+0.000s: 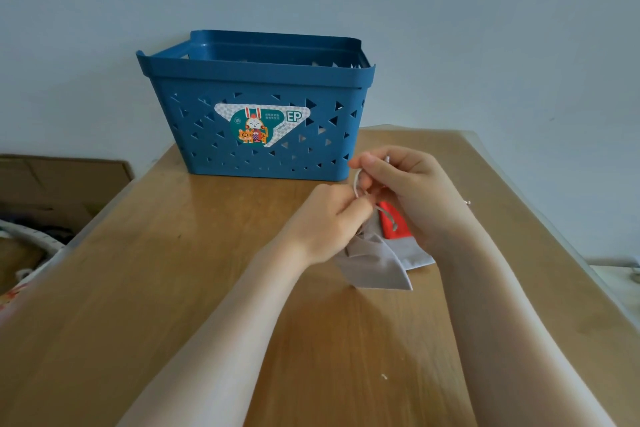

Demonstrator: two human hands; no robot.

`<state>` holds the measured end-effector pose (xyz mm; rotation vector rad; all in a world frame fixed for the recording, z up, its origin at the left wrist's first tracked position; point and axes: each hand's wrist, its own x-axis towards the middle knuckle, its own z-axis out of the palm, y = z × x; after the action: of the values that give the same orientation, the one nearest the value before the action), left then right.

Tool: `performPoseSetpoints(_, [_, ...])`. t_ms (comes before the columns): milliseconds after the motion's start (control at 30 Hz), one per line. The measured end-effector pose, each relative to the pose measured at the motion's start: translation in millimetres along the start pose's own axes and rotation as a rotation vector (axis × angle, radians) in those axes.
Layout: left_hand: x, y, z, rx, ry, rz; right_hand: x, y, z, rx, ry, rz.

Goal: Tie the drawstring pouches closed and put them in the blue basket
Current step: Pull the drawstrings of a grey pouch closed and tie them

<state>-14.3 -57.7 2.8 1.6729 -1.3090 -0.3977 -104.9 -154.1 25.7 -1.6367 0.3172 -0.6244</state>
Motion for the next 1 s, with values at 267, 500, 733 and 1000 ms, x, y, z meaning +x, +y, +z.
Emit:
performPoseSetpoints(267, [4, 1, -4, -0.273, 0.039, -0.119, -2, -6, -12, 0.035, 0.023, 0.005])
performPoseSetpoints(500, [6, -3, -10, -0.302, 0.128, -0.181, -6, -10, -17, -0.47, -0.113, 0.057])
performPoseSetpoints(733, [5, -3, -9, -0.414, 0.004, -0.269, -5, -14, -12, -0.367, -0.016, -0.034])
performPoseSetpoints(1000, [6, -6, -17, -0.437, 0.078, -0.225, -10, -14, -14, -0.451, -0.337, 0.05])
